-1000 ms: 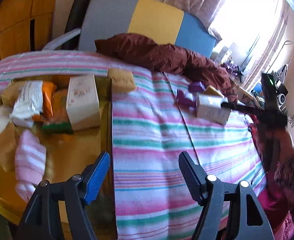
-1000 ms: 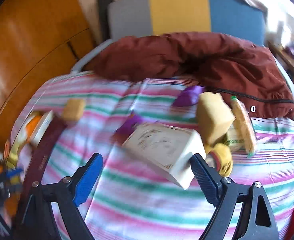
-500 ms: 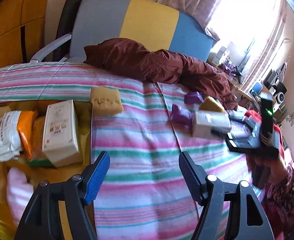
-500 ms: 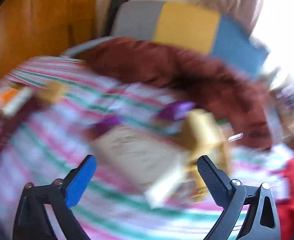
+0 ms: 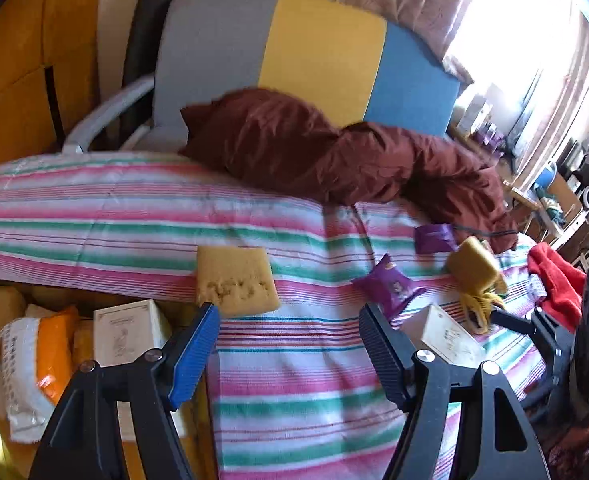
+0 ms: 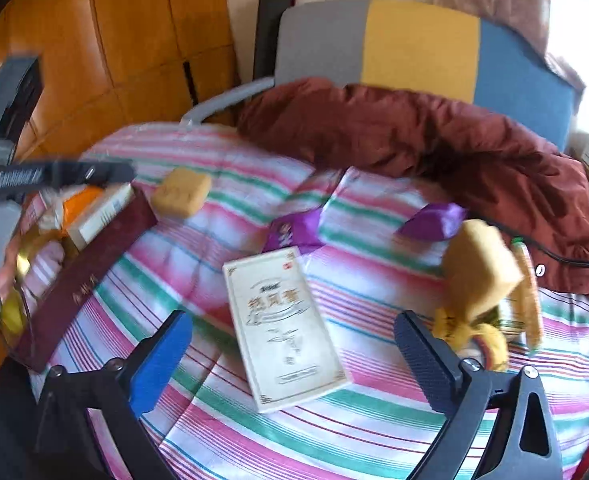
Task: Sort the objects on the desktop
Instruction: 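Move both open tools back over the remaining items, then grasp a yellow sponge with the left tool while right tool grasps the white printed box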
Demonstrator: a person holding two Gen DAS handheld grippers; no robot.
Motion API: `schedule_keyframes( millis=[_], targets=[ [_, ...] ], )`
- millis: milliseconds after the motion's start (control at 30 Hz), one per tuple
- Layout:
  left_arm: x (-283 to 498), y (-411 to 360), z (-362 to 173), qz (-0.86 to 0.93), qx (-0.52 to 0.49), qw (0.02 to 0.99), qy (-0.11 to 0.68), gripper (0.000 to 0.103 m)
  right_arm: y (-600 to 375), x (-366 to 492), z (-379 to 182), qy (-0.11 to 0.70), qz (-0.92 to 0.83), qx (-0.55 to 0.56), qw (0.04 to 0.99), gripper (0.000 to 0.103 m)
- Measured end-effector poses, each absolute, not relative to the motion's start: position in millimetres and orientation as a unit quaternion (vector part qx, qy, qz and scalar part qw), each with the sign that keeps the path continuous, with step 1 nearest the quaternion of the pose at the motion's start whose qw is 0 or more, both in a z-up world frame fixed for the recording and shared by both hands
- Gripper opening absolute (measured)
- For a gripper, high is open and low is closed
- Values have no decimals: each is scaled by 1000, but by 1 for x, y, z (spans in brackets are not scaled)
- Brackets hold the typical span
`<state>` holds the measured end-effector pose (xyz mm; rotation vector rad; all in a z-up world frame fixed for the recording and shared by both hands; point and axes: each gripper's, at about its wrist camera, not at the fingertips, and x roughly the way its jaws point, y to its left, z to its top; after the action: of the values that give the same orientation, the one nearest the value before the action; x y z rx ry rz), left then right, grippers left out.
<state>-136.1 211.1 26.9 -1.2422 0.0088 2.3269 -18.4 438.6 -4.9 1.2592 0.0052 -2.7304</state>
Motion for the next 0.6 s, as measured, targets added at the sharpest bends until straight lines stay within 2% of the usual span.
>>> schedule_keyframes(
  millis=[100,167,200,233,267,400,600],
  targets=[
    [-152,220,19,852,-466,238,12,73,428,-24,-17,18,-898,433,71,85],
    [-161,230,14,851,-470,230,35,73,424,-26,-25,21,-892,447,65,73],
    [-166,234,12,852,-472,223,48,73,424,-28,-28,22,-888,455,62,61],
    [-172,240,8,852,-474,212,69,73,424,-30,-32,21,-882,467,60,54],
    [-177,245,5,850,-477,209,81,73,425,-30,-34,15,-878,474,63,52],
    [-197,261,-12,831,-506,196,126,73,432,-30,-34,-9,-870,490,62,52],
    [-213,272,-32,817,-519,172,185,73,431,-31,-34,-5,-867,495,62,52]
  ],
)
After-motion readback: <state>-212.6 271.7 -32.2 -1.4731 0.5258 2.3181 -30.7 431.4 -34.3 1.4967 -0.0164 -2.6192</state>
